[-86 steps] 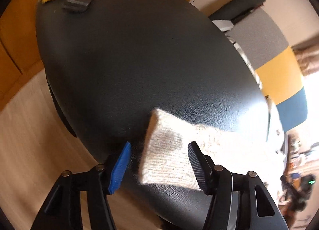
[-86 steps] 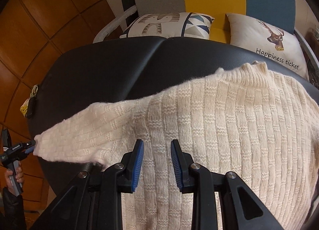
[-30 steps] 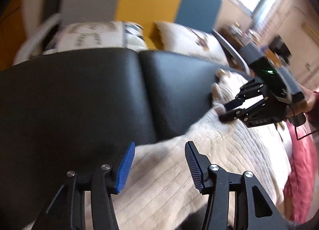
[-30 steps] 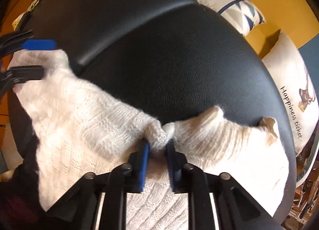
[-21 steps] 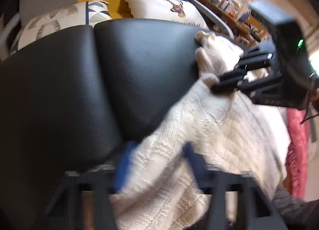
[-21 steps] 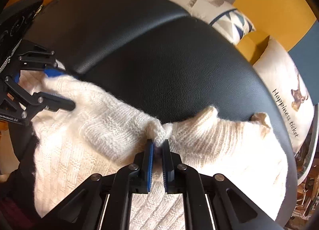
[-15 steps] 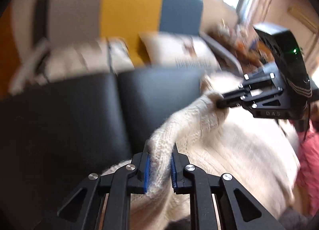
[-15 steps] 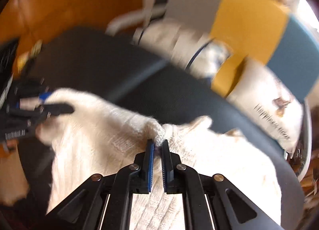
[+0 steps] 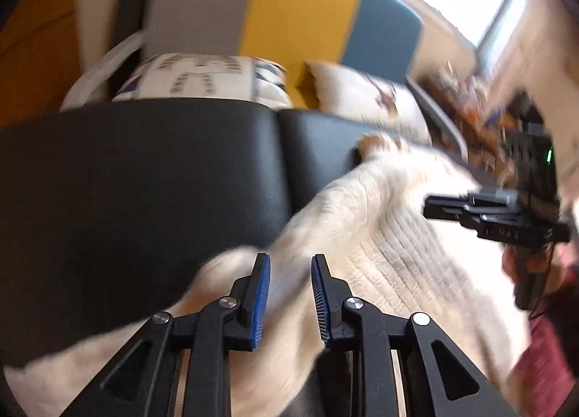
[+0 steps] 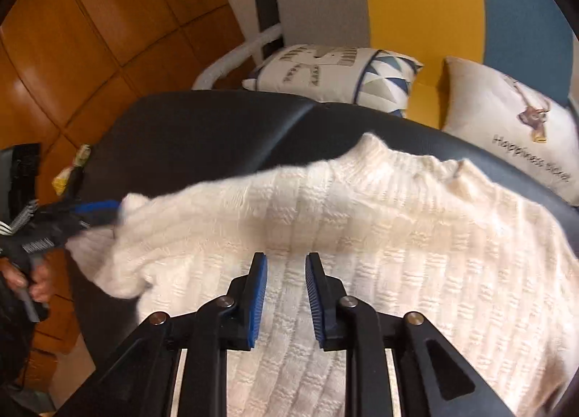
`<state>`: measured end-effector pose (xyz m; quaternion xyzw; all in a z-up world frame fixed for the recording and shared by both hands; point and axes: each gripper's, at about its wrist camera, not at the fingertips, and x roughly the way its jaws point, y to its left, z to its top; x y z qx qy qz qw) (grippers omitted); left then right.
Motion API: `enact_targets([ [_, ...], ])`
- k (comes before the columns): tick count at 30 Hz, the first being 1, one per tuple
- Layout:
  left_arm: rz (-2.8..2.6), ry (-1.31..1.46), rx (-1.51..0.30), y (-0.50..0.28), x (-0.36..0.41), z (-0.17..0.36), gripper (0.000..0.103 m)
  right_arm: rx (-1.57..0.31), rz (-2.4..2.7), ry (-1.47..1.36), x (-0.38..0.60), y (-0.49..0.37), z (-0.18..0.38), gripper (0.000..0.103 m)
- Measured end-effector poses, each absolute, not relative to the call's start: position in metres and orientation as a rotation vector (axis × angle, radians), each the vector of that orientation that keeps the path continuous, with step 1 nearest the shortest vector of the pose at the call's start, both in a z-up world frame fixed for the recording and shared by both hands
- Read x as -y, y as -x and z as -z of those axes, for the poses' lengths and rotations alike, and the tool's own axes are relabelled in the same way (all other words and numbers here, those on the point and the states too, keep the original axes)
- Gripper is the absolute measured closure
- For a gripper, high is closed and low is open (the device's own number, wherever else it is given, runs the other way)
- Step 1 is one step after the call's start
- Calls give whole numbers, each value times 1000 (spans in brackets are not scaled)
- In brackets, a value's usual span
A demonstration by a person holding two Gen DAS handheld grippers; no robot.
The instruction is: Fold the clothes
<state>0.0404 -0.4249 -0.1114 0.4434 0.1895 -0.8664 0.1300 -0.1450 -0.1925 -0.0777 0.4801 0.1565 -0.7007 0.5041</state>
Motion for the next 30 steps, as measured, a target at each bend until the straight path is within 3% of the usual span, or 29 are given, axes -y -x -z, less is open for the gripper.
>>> enact_targets([
  [6, 2319, -1089, -876, -128, 500, 105, 79, -517, 1717, -1213, 230, 127, 101, 81],
  [10, 2113, -1014, -939, -208, 541, 111, 78, -536, 1731, -1291, 242, 127, 123, 81],
  [15, 1961, -968, -1031, -289, 565, 122, 67, -447, 1760, -1319, 238, 135, 125, 81],
  [22, 1910, -937, -1173, -313, 580, 152, 65, -385, 1745, -1290, 236, 125, 101, 81],
  [27, 1886, -1013, -1123, -292, 576, 171, 64, -428, 1704, -1194, 250, 100, 78, 81],
  [29, 1899, -1032, -1044, -281, 569, 168, 70, -465, 1691, -1183, 261, 94, 81, 81],
  [30, 1908, -1051, -1004, -274, 563, 168, 86, -483, 1684, -1178, 266, 91, 82, 81],
])
